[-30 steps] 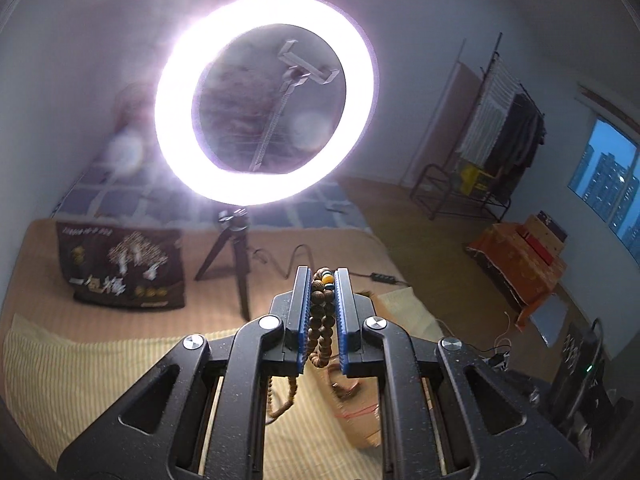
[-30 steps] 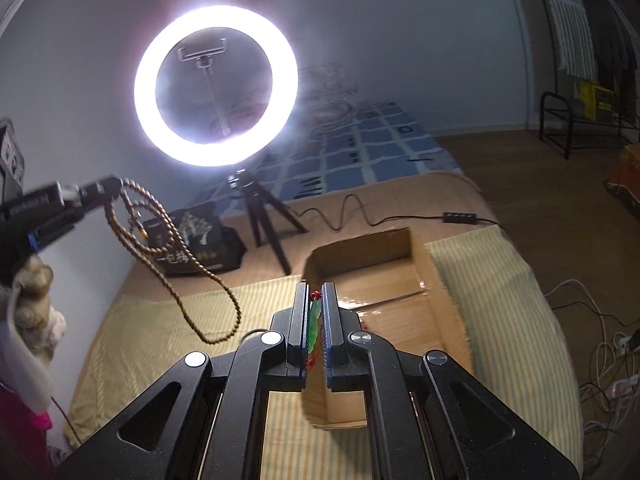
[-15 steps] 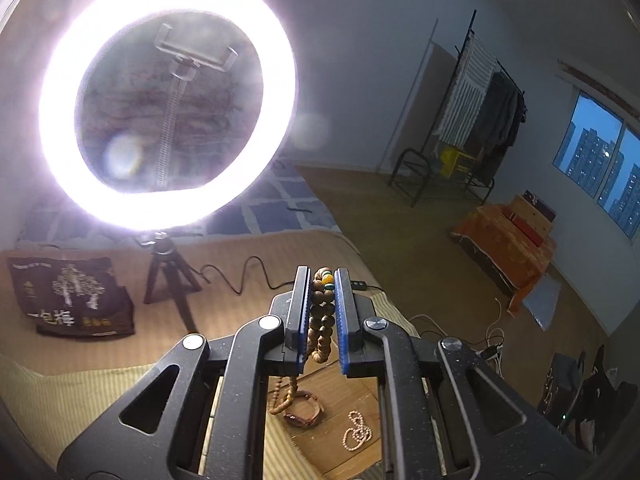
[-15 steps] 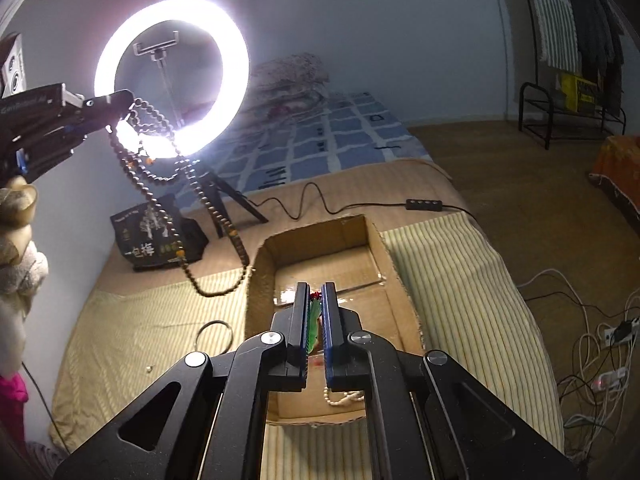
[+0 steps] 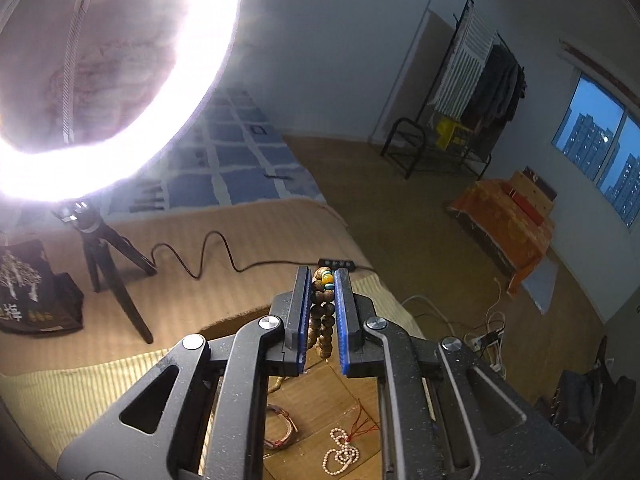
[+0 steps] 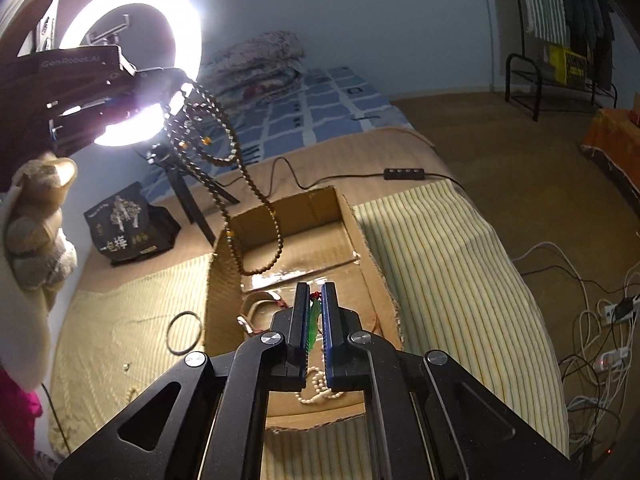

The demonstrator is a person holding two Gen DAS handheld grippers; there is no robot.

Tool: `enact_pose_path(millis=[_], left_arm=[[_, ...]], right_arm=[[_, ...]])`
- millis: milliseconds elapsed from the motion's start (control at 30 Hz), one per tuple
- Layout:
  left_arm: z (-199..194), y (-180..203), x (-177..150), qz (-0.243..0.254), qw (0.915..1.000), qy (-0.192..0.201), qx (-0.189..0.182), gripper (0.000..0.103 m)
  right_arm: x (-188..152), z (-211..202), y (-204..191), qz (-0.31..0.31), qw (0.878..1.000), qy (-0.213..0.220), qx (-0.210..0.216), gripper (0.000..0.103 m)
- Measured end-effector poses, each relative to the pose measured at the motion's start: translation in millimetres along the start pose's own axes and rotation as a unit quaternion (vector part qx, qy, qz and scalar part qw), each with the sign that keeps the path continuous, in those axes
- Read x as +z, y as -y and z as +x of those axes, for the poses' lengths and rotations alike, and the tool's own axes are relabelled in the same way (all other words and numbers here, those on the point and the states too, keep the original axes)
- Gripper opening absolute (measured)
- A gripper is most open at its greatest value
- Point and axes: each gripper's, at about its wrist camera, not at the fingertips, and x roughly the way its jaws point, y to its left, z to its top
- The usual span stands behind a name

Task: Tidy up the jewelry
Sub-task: 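Carry the bead strand and jade pendant into the box and release both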

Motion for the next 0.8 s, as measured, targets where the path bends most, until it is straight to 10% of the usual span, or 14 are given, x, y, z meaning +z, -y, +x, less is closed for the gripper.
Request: enact_pose_path(millis=[700,800], left_arm=[[75.8,-11.1,-47.9,0.021,0.9952,-0.094,0.018,0.010],[72.8,-11.5,-48.1,0.020,0.9953,-0.092,0.019,0.034]], right_arm=[[-14.6,40.5,2.3,-0.017,0.998,-0.056,-0.018,0.005],[-16.3,41.3,-0.7,-0.027,0.998,-0.059,-0.022,0.035]])
